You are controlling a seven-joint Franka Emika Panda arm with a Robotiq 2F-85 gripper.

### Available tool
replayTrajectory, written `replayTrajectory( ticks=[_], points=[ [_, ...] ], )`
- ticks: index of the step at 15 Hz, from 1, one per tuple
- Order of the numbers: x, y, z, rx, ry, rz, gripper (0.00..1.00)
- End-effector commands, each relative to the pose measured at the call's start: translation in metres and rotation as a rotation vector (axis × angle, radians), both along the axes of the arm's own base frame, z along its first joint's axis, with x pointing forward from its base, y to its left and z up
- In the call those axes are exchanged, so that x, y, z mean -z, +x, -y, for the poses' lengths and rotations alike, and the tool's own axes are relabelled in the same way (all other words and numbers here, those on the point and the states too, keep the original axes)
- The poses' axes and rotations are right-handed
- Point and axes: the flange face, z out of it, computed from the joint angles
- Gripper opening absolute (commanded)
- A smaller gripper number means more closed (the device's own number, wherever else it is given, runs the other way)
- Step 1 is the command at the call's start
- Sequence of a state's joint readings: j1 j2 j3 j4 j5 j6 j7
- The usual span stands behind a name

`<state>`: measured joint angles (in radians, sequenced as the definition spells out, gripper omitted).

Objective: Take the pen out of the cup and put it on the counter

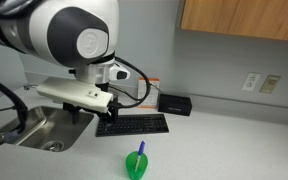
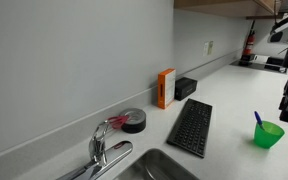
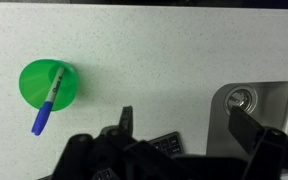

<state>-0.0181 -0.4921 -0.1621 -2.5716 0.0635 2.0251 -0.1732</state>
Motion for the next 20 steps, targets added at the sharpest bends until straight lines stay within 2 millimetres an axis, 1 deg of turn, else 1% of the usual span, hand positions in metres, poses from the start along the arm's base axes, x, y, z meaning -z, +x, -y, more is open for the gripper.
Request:
replayTrajectory(
  ticks=[1,3,4,8,10,11,13,18,20],
  points=[
    [0.004,0.007,0.010,0.021,-0.041,0.014,1.00],
    [0.014,0.011,0.029,0.051,-0.066,0.009,1.00],
    [0.023,0.011,0.043,0.074,-0.079,-0.001,1.00],
    [0.052,0.004,0.092,0.153,-0.113,-0.040,1.00],
    [0.059,0.002,0.109,0.193,-0.133,-0.041,1.00],
    [0.054,0.000,0.096,0.165,-0.100,-0.043,1.00],
    [0.061,-0.001,0.107,0.185,-0.106,-0.052,1.00],
    [0.062,-0.001,0.107,0.185,-0.108,-0.052,1.00],
    [0.068,0.005,0.110,0.212,-0.109,-0.037,1.00]
  ],
)
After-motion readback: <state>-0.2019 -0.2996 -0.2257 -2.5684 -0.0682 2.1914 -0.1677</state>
